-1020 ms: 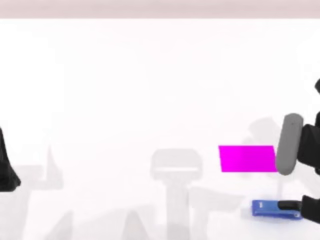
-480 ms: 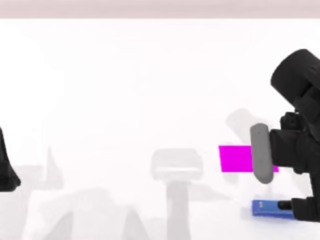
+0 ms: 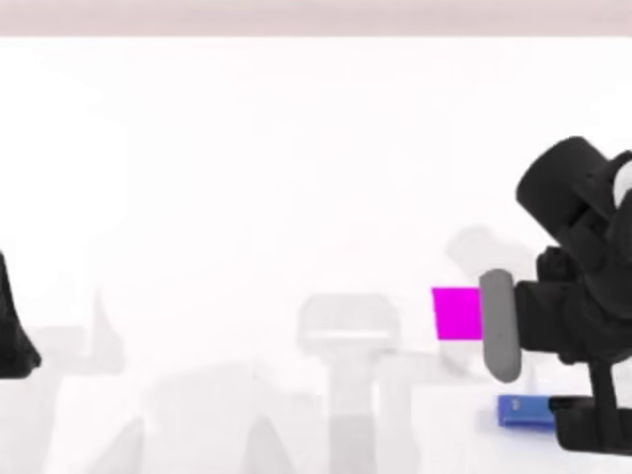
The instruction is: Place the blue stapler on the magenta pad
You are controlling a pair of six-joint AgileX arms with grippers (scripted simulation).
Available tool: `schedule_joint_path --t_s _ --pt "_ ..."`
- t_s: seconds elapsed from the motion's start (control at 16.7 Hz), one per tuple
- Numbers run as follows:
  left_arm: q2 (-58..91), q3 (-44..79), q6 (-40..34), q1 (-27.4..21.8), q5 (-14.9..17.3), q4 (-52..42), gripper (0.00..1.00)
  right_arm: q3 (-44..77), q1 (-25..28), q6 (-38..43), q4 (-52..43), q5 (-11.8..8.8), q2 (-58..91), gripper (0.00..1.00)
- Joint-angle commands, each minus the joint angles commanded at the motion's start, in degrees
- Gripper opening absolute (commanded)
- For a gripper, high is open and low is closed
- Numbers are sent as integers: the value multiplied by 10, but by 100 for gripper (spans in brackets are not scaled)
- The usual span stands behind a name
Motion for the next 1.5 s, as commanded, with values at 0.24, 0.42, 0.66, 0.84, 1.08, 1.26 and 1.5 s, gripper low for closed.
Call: schedule_joint_path --t_s 0.24,0.42,0.66,0.84,1.08,1.26,1.5 --pt "0 0 0 0 0 0 100 -68 2 2 116 0 44 100" --pt "0 0 0 0 0 0 100 -91 3 3 150 0 60 100" --pt "0 0 0 0 0 0 100 -91 3 3 150 0 60 100" --pt "0 0 0 0 0 0 100 -91 3 3 150 0 60 77" --pt "0 0 0 0 0 0 100 -91 3 3 150 0 60 47" --pt "0 0 0 0 0 0 100 -91 3 3 150 0 60 25" --pt "0 0 0 0 0 0 100 -91 3 3 150 0 60 0"
